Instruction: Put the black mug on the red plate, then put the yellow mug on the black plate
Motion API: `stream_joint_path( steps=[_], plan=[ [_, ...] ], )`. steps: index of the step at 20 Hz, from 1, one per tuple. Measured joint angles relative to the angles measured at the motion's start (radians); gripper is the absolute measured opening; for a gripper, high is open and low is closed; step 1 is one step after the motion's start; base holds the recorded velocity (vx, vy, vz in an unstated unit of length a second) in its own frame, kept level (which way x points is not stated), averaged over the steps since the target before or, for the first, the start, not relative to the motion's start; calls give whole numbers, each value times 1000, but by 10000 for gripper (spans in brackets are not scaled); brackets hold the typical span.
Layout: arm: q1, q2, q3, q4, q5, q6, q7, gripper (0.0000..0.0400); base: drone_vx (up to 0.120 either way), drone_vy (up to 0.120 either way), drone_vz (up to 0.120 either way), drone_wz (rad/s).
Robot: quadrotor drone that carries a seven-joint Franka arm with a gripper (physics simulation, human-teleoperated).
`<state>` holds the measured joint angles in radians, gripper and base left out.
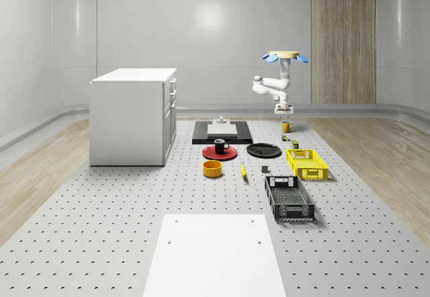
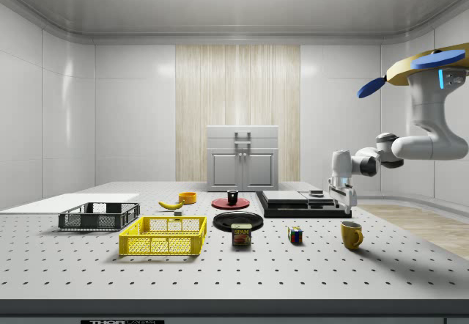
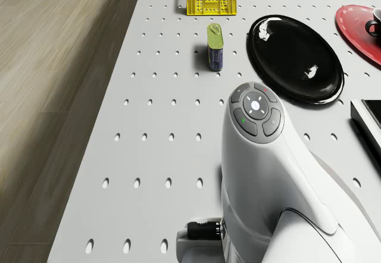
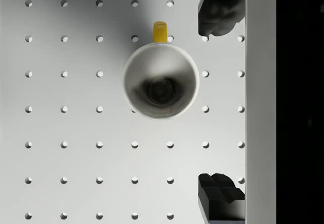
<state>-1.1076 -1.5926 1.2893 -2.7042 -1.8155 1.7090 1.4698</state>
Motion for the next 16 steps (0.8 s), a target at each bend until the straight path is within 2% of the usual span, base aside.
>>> stream_joint_path(
  steps=[3, 5, 7, 11, 14, 16],
  plan=[
    [0, 0, 0, 0, 0, 0, 0, 400, -27, 0, 0, 0],
    [0, 0, 0, 0, 0, 0, 0, 400, -100, 0, 0, 0],
    [0, 0, 0, 0, 0, 0, 0, 400, 0, 0, -20, 0],
    [0, 0, 0, 0, 0, 0, 0, 400, 0, 0, -120, 0],
    [0, 0, 0, 0, 0, 0, 0, 400, 0, -80, -120, 0],
    [0, 0, 0, 0, 0, 0, 0, 400, 0, 0, -40, 0]
  ],
)
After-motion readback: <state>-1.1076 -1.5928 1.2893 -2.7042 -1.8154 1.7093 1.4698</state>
